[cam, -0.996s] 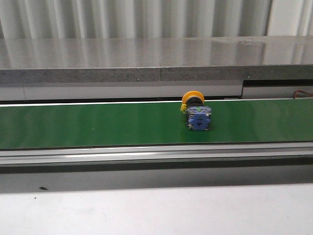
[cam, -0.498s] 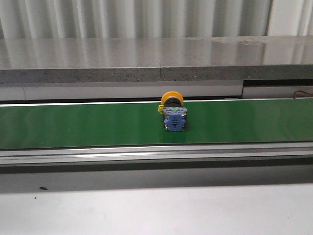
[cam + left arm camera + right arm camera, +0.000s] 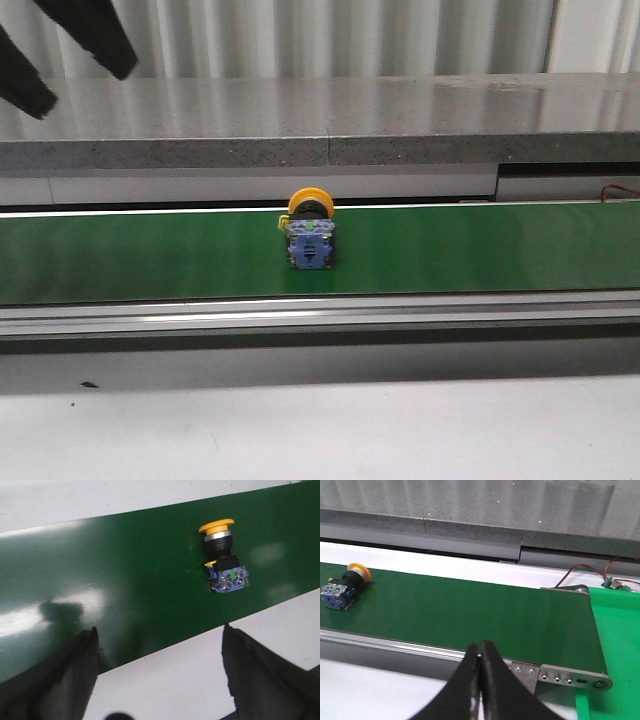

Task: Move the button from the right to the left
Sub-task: 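Lower the open left gripper over the button and grasp it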

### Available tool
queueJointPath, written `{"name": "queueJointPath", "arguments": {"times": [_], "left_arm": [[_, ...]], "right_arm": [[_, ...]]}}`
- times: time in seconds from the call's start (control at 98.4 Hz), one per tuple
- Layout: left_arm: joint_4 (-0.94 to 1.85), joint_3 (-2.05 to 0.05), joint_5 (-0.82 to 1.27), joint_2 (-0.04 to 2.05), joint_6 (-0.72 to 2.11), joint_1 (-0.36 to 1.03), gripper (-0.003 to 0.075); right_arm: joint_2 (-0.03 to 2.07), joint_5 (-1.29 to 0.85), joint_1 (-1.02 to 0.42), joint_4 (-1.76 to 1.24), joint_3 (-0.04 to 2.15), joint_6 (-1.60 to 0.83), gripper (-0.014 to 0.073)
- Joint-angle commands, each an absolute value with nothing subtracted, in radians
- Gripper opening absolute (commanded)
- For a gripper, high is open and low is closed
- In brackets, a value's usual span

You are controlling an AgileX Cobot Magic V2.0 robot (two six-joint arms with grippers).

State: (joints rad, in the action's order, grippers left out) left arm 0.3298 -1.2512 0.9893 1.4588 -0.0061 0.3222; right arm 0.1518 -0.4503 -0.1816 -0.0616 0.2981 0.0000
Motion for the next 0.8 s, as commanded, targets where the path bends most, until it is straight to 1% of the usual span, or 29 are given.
{"name": "queueJointPath", "arguments": {"times": [0.0,0.051,0.193,0.437,0.539,0.793], "left_arm": [[0.277,-1.323,0.967,1.48,-0.153,0.379,0.0492],[0.237,-1.346,0.967,1.511,-0.227,0.404,0.0492],[0.225,-1.411,1.005,1.585,-0.304,0.45,0.0492],[0.187,-1.525,1.119,1.716,-0.364,0.509,0.0492],[0.182,-1.553,1.127,1.756,-0.385,0.535,0.0492],[0.155,-1.593,1.159,1.835,-0.45,0.547,0.0492]], "right_arm": [[0.162,-0.369,-0.184,-0.051,0.323,-0.012,-0.006],[0.162,-0.369,-0.184,-0.051,0.323,-0.012,-0.006],[0.162,-0.369,-0.184,-0.051,0.323,-0.012,-0.006],[0.162,-0.369,-0.184,-0.051,0.323,-0.012,-0.006],[0.162,-0.369,-0.184,-0.051,0.323,-0.012,-0.006],[0.162,-0.369,-0.184,-0.051,0.323,-0.012,-0.006]]}}
